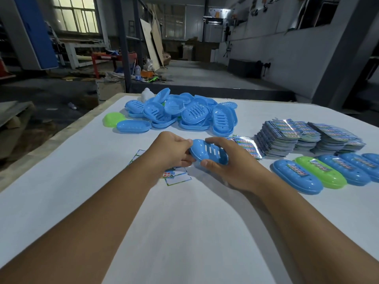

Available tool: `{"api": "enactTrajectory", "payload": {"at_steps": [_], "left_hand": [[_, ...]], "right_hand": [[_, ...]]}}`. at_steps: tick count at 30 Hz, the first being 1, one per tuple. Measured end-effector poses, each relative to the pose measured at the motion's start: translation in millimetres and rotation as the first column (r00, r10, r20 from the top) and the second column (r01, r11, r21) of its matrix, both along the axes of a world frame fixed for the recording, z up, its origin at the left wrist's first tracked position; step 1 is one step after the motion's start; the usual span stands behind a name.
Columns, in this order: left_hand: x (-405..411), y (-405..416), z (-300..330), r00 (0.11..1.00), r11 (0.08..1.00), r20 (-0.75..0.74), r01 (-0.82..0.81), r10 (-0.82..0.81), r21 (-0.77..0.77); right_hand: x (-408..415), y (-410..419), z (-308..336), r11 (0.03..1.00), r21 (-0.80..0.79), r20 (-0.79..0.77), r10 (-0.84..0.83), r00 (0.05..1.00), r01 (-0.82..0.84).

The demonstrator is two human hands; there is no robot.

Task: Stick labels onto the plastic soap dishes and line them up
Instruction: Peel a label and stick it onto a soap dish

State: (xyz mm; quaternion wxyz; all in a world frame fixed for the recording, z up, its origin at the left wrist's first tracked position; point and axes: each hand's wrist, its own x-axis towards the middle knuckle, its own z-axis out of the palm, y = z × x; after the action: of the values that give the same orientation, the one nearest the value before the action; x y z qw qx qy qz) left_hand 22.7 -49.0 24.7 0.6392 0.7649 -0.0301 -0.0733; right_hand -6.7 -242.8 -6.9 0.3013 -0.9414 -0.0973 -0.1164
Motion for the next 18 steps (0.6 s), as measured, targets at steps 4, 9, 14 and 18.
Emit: {"api": "enactTrajectory", "payload": {"at_steps": [4, 9, 14, 18], "left_hand": [[4.8, 14.0, 1.4, 0.932, 0.657, 0.362, -0.267, -0.009, 0.705], [4.7, 31.8, 10.7, 0.965, 0.379, 0.261, -0.234, -0.022, 0.896], [2.7, 32.9, 10.8, 0.986, 0.411, 0.153, -0.115, -0.060, 0.904], [5.2, 34.9, 10.7, 0.988, 0.520, 0.150, -0.104, -0.047, 0.848]], "right_hand": [[0.0, -1.5, -1.8, 0.997, -0.075, -0.004, -0.005, 1.000, 0.005], [-1.1, -0.7, -2.6, 0.992, -0.128, -0.051, 0.011, 0.999, -0.018], [-1.9, 0.3, -1.3, 0.990, -0.141, -0.048, -0.003, 0.999, -0.004], [-2.7, 0.7, -1.2, 0.989, -0.150, -0.064, -0.005, 0.998, -0.005]]}}
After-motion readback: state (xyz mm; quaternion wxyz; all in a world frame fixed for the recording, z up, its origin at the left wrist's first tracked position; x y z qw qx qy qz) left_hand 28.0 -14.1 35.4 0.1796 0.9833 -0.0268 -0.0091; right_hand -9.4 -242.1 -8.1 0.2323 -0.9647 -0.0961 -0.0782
